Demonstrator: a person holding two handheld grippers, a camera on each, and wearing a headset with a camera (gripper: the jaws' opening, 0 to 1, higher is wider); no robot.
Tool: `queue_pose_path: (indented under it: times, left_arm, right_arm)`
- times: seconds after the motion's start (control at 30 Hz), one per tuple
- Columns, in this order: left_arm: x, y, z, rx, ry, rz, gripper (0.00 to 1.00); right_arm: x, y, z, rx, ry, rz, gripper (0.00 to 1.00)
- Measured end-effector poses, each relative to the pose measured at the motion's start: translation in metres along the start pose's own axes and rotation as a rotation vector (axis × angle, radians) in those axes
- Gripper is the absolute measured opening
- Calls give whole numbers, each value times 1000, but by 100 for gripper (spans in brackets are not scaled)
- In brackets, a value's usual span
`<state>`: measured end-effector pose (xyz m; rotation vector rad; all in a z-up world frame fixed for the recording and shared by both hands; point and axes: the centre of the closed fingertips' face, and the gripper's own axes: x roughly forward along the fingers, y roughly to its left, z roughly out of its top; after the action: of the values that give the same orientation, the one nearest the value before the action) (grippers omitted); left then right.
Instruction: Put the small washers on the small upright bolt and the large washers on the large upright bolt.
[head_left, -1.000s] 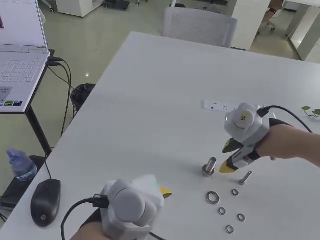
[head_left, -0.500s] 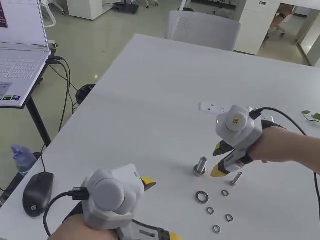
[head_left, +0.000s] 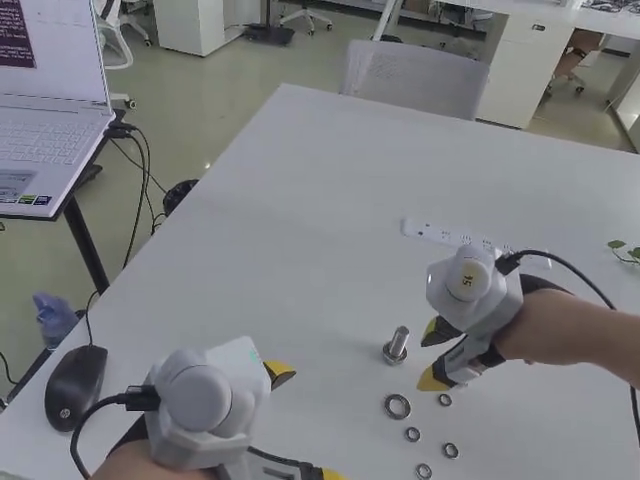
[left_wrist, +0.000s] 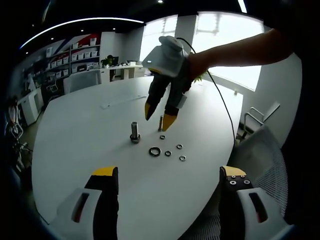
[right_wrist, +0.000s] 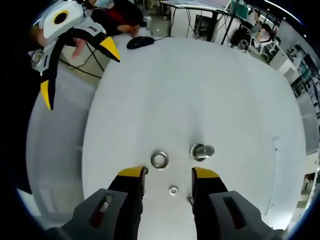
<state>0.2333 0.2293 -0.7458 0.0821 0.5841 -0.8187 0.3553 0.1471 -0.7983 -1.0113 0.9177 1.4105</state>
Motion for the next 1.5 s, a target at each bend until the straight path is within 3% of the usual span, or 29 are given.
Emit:
queue_pose_path:
  times: [0.17,0.4,0.77,1.13,1.3,1.5]
  left_arm:
    - [1,-3,3,18,2,-4,83]
    - [2,-10,4,31,-4,-23,82]
    - [-2,-7,2,29,6,-16,82]
    - [2,-12,-4,35,25,-49,80]
    - [-2,-14,-1,63,40,-66,79]
    - [-2,-12,-1,56,37,-68,78]
  right_arm:
    - [5,9,-1,-11,6,8,39]
    - [22,14,-8,28,-3,17,39]
    - [46,11,-17,50,16,19,38]
    - [66,11,-16,56,28,19,38]
    - [71,11,-19,59,42,20,38]
    - [75,12,-19,52,48,14,37]
